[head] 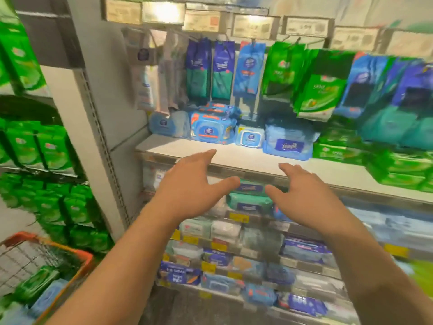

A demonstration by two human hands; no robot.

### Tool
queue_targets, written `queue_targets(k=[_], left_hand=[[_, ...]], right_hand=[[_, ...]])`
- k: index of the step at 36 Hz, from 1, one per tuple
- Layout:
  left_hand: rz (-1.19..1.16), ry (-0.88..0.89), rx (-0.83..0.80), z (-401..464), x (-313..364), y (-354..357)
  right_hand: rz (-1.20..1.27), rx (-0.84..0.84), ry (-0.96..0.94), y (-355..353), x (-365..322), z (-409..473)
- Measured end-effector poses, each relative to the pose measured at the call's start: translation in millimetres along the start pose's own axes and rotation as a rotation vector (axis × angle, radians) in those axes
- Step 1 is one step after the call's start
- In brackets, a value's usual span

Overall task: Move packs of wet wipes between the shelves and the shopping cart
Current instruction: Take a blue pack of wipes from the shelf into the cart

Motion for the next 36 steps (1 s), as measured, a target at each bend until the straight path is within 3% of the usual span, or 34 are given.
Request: queue_targets(k=[12, 25, 31, 36], left_hand=[[-0.037, 0.009, -0.043, 54, 86, 56], [-0.065, 0.060, 0.003, 127, 88, 64], [-0.159, 0.131, 0.015, 180, 89, 64], [-0.230, 0.206, 0.036, 224, 91, 63]], right_hand=[[0.079, 0.005, 0.104, -26, 127, 27], [0.121, 0.087, 0.152, -32, 147, 85], [0.189, 0.206, 0.161, -58, 139, 123], [0.368, 0.492, 0.091, -92, 127, 151]])
Point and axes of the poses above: each hand's wrist, its own z-axis towards the middle knuckle, its own y-axis out of the palm, x = y × z, the point moved 10 cm from there along z, towards the middle knuckle, and after that the axes turned 4 degrees about y, right-handed, at the moved point
